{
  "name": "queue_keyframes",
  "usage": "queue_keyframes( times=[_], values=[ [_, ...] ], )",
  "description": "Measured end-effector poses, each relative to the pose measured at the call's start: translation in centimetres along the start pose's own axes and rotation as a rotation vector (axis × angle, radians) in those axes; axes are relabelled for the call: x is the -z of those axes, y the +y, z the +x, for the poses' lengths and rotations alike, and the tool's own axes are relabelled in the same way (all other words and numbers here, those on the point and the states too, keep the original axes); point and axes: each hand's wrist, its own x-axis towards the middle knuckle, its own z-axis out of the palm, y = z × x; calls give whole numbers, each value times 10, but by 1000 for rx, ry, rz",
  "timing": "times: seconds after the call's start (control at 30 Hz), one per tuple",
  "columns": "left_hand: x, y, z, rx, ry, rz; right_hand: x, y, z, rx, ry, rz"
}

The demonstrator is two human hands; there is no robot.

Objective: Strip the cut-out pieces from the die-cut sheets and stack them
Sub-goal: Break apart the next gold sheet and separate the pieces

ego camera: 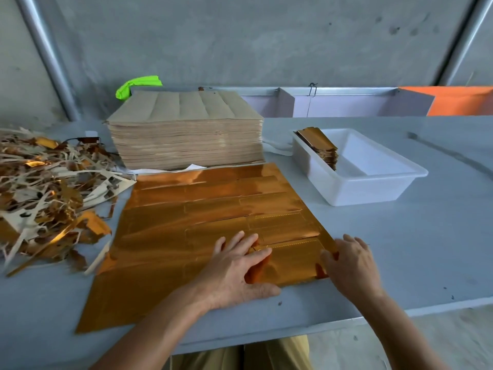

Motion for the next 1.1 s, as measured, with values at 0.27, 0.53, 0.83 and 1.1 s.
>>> queue_keyframes(
  times=[0.27,0.53,0.83,1.1],
  values=[
    [5,4,-2,10,57,-109,5,1,4,-50,168,402],
    [12,3,-8,110,-11,-76,11,10,12,-110,7,258],
    [28,30,-9,21,247,-170,49,-15,27,-204,51,856],
    [44,87,7,-198,578,-99,58,-44,28,-203,-3,1116]
  ],
)
